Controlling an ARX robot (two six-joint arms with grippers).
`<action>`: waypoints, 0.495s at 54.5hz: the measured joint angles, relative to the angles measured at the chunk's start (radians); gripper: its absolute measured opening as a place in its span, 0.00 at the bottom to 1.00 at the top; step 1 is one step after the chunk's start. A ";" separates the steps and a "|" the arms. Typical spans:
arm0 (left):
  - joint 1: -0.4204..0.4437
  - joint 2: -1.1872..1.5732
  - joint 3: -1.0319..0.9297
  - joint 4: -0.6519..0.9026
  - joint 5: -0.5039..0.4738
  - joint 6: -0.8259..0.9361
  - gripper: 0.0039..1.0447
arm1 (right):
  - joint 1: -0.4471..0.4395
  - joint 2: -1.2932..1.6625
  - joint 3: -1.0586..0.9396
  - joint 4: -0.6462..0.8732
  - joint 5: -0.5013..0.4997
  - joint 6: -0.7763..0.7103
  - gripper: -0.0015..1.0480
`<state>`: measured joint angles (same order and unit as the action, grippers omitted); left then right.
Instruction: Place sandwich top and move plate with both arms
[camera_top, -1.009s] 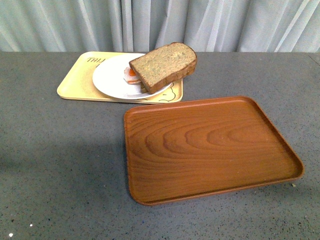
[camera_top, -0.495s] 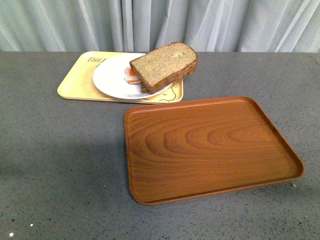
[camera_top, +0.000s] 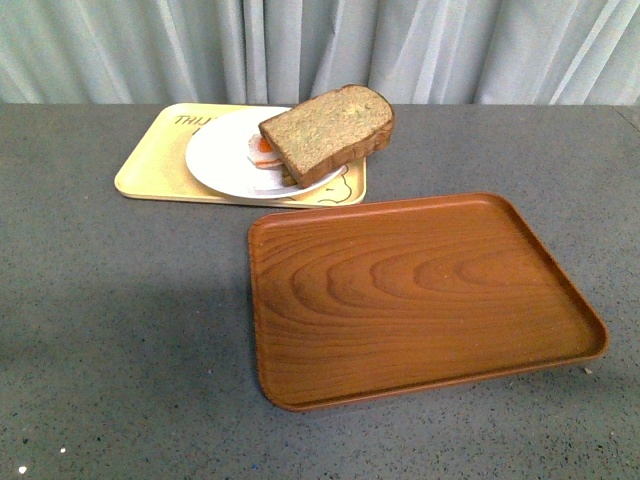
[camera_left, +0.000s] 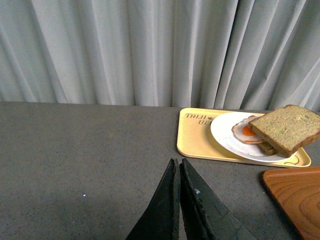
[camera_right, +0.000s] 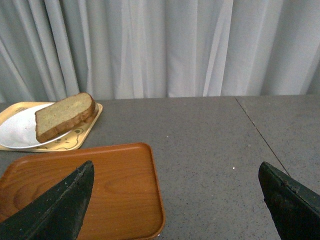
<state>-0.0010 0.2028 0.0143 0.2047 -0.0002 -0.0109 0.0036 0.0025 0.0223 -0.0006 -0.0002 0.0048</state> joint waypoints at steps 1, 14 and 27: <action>0.000 -0.005 0.000 -0.005 0.000 0.000 0.01 | 0.000 0.000 0.000 0.000 0.000 0.000 0.91; 0.000 -0.175 0.000 -0.197 0.000 0.000 0.01 | 0.000 0.000 0.000 0.000 0.000 0.000 0.91; 0.000 -0.187 0.000 -0.205 0.000 0.000 0.01 | 0.000 0.000 0.000 0.000 0.000 0.000 0.91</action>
<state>-0.0006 0.0162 0.0147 -0.0002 -0.0002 -0.0105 0.0036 0.0029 0.0223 -0.0006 -0.0002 0.0048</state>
